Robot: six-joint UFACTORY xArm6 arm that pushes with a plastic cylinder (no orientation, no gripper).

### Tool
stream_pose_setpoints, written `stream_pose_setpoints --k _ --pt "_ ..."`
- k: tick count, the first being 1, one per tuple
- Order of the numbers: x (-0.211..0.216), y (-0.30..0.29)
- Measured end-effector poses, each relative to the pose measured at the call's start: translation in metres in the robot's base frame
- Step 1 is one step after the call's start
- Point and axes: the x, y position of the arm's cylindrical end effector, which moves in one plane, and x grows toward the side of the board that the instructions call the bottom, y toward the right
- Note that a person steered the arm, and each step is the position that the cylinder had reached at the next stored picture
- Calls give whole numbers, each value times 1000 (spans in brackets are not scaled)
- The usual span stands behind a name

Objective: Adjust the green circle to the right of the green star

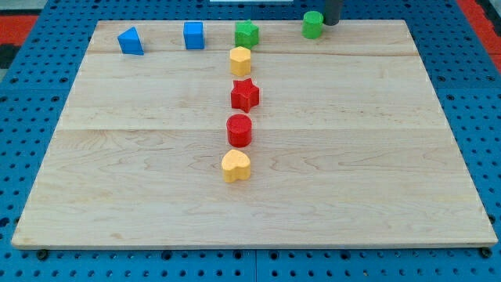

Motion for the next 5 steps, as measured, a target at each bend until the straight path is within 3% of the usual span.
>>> stream_pose_setpoints --k 2,3,4,5 --pt "12 36" --pt "48 61" --pt "82 -11" --pt "62 -28"
